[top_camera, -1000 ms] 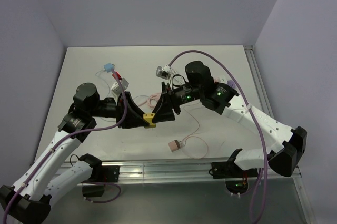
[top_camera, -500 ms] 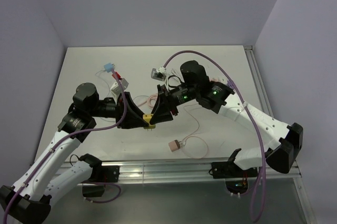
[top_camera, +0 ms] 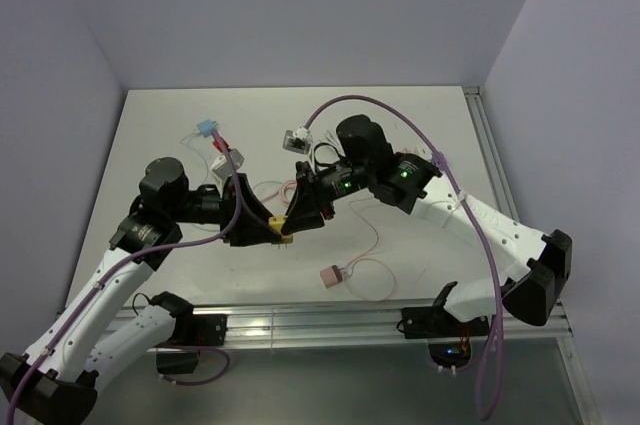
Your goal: Insert the plug
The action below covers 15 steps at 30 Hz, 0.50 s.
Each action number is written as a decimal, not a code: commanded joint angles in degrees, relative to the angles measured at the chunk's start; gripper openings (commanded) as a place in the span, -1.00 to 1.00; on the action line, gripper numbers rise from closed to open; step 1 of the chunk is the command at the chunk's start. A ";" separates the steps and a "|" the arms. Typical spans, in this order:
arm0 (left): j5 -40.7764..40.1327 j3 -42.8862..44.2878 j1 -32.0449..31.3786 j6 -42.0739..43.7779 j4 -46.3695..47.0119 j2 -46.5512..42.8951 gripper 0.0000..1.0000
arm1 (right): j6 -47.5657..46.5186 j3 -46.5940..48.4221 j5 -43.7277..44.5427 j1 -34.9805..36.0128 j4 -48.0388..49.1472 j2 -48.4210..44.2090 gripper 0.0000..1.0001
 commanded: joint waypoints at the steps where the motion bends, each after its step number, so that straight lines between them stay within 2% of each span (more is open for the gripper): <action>1: -6.13 1.81 -0.35 3.00 -0.59 -0.66 0.72 | 1.70 -1.77 8.71 1.65 7.17 -2.89 -1.00; 2: -8.93 2.43 -0.26 3.44 -2.34 -1.45 0.99 | 2.67 -2.66 10.40 1.74 7.96 -4.21 -1.00; 5: -13.86 3.65 0.44 4.41 -4.55 -3.73 0.99 | 4.16 -5.56 17.24 1.65 10.60 -6.23 -1.00; 8: -25.87 6.28 1.84 5.46 -9.46 -6.98 0.99 | 5.31 -8.02 24.17 1.74 13.06 -7.64 -1.00; 9: -37.50 7.17 1.93 5.29 -12.96 -7.86 0.99 | 5.75 -9.33 26.13 1.65 14.81 -7.91 -1.00; 11: -54.23 9.80 1.94 3.89 -17.89 -9.97 0.99 | 7.32 -10.48 32.34 1.65 17.19 -7.65 -1.00; 12: -69.19 10.60 1.93 1.27 -22.79 -10.42 0.99 | 7.94 -11.27 34.74 1.82 18.94 -7.21 -1.00; 14: -79.06 12.97 2.02 -0.85 -26.78 -10.77 0.99 | 8.91 -12.76 40.71 2.18 22.19 -6.07 -1.00; 15: -82.58 13.24 2.02 -1.39 -27.84 -10.95 0.99 | 9.26 -14.60 46.39 2.96 25.95 -5.63 -1.00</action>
